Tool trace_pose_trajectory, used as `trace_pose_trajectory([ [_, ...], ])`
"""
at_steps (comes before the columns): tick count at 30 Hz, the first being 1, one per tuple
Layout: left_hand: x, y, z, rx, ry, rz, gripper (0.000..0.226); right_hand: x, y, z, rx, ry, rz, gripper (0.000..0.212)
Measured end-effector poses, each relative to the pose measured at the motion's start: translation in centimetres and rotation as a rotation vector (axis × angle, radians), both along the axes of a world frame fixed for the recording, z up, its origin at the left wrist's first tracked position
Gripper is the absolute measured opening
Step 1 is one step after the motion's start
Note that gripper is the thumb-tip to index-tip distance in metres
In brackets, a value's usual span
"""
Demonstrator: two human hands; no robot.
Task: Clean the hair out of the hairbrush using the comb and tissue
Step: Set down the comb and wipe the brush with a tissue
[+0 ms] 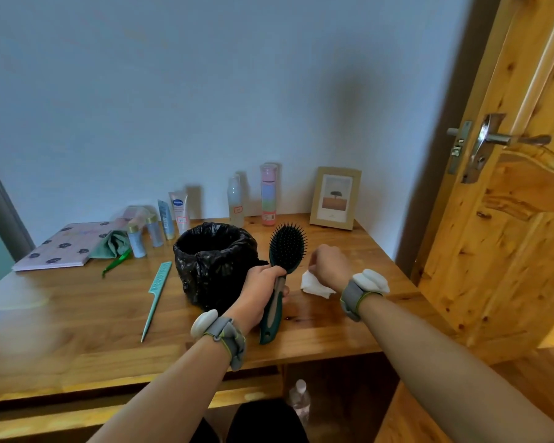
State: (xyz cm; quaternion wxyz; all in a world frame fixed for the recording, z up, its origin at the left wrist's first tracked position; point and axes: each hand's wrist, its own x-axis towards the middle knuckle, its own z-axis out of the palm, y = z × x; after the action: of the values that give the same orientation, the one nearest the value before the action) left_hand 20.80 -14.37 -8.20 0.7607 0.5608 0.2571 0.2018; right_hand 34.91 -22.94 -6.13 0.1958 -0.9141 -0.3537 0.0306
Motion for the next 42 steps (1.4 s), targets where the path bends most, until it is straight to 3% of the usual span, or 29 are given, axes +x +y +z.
trace_pose_trajectory([
  [8,0.1,-0.4,-1.0,-0.167,-0.033,0.017,0.005,-0.2,-0.9,0.7,0.496,0.132,-0.075,0.010],
  [16,-0.1,-1.0,-1.8,-0.208,-0.099,0.017,0.009,-3.9,0.8,-0.7,0.958,0.545,-0.247,0.018],
  [20,-0.2,-1.0,-2.0,-0.209,-0.100,0.040,0.010,-5.6,1.2,-1.9,1.092,0.559,-0.344,0.009],
  [24,-0.5,-0.8,-2.1,-0.199,-0.111,0.009,0.010,-7.0,1.3,-3.2,1.154,0.594,-0.389,0.018],
  [30,-0.8,-0.5,-2.3,-0.229,-0.127,-0.038,0.011,-6.0,1.8,-2.3,1.150,0.472,-0.387,0.011],
  [35,-0.7,-0.6,-2.3,-0.229,-0.139,-0.027,0.010,-6.6,1.6,-3.0,1.108,0.401,-0.320,0.018],
  [42,-0.7,-0.7,-2.3,-0.179,-0.142,-0.032,0.010,-7.3,0.9,-4.9,1.029,0.559,-0.276,0.030],
])
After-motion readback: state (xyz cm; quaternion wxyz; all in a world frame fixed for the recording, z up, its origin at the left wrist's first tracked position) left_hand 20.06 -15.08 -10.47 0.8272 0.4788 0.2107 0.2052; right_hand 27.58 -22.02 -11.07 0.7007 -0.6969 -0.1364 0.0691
